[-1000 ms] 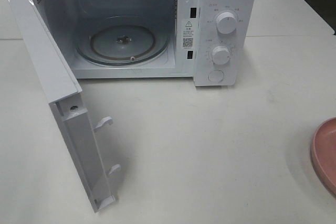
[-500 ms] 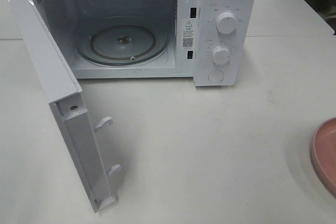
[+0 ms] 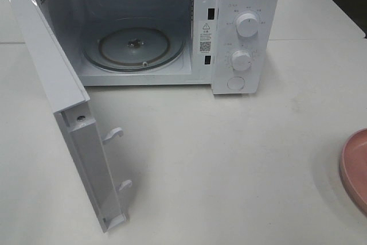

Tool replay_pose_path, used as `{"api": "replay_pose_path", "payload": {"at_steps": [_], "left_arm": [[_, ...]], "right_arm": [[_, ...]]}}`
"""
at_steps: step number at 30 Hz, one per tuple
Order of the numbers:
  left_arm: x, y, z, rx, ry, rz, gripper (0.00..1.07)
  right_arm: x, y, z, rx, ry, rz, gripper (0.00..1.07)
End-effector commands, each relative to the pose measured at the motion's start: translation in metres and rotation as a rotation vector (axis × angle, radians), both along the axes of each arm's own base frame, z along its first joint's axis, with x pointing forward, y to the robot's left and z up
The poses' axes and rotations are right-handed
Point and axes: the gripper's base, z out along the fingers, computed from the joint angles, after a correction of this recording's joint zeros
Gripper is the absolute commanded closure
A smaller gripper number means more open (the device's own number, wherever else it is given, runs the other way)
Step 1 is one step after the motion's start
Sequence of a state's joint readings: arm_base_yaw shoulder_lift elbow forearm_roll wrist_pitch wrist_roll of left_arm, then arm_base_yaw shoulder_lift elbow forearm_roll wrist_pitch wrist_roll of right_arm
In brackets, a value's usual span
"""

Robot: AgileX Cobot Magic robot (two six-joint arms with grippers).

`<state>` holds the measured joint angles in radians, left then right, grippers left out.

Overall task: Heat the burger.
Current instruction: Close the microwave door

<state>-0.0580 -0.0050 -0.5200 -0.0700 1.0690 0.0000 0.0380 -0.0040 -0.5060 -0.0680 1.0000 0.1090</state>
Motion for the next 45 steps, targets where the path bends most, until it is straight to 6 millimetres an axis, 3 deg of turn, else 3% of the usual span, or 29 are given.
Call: {"api": "replay_pose_path", "payload": {"at_steps": [1, 45], "left_arm": [[-0.0004, 0.0002, -0.0010, 0.001, -0.004, 0.004, 0.08], [-0.0004, 0.0002, -0.0010, 0.001, -0.004, 0.004, 0.08]], "right_arm": [[-0.0037, 0.0005, -0.0010, -0.010, -0.025, 0.008, 0.38], [-0.0037, 0.0005, -0.0010, -0.010, -0.025, 0.008, 0.39]]}}
